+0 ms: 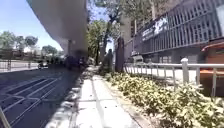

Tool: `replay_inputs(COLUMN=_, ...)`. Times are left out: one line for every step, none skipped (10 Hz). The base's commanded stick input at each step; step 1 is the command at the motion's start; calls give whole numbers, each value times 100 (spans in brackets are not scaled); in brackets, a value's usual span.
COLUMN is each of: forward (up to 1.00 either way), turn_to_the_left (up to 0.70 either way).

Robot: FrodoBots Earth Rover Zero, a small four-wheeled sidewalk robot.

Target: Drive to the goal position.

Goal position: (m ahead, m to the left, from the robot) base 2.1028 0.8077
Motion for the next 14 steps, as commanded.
replay_inputs(forward=45, turn_to_the_left=0)
replay_inputs(forward=45, turn_to_the_left=0)
replay_inputs(forward=25, turn_to_the_left=0)
replay_inputs(forward=-28, turn_to_the_left=0)
replay_inputs(forward=-45, turn_to_the_left=0)
replay_inputs(forward=-45, turn_to_the_left=0)
replay_inputs(forward=-45, turn_to_the_left=0)
replay_inputs(forward=-45, turn_to_the_left=0)
replay_inputs(forward=-45, turn_to_the_left=0)
replay_inputs(forward=-45, turn_to_the_left=0)
replay_inputs(forward=-35, turn_to_the_left=0)
replay_inputs(forward=-12, turn_to_the_left=0)
replay_inputs(forward=0, turn_to_the_left=0)
replay_inputs(forward=0, turn_to_the_left=0)
